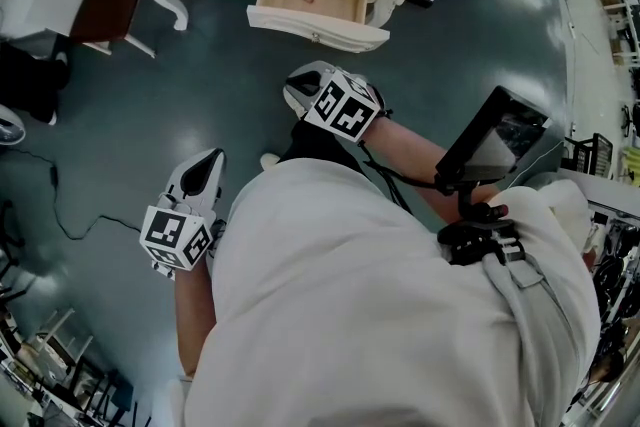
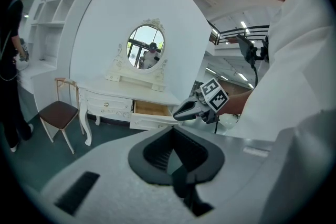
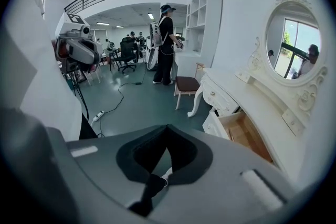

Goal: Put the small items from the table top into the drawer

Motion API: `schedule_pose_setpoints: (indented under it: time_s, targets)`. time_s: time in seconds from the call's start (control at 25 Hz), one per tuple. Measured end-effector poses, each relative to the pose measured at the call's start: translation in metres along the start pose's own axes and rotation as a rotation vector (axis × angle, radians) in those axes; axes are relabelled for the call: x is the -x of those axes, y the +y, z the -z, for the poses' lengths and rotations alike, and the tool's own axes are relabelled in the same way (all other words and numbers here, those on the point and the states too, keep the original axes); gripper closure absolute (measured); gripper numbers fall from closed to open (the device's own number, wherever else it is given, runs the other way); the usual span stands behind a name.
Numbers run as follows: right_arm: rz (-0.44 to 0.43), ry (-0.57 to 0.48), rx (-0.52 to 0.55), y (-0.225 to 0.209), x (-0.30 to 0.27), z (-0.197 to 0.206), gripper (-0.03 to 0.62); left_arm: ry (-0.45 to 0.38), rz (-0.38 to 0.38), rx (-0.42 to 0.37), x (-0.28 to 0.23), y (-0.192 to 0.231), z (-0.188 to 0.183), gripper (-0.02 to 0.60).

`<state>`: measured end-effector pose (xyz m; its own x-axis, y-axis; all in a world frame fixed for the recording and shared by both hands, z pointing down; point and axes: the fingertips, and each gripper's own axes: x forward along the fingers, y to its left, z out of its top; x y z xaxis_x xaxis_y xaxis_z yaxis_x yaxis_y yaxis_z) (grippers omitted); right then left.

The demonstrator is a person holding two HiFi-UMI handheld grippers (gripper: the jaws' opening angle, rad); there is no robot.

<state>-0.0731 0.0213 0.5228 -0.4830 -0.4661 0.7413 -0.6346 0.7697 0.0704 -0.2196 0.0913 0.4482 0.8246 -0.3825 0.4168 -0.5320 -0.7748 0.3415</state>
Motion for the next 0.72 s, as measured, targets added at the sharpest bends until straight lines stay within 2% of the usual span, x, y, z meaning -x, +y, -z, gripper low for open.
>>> schedule_pose_setpoints:
  time_s: [0.72]
  targets:
    - [-0.011, -0.005, 0.024, -0.002, -0.001, -0.014, 0.594, 0.0, -0.011, 0.012, 0.002, 0.003, -0.008, 0.58]
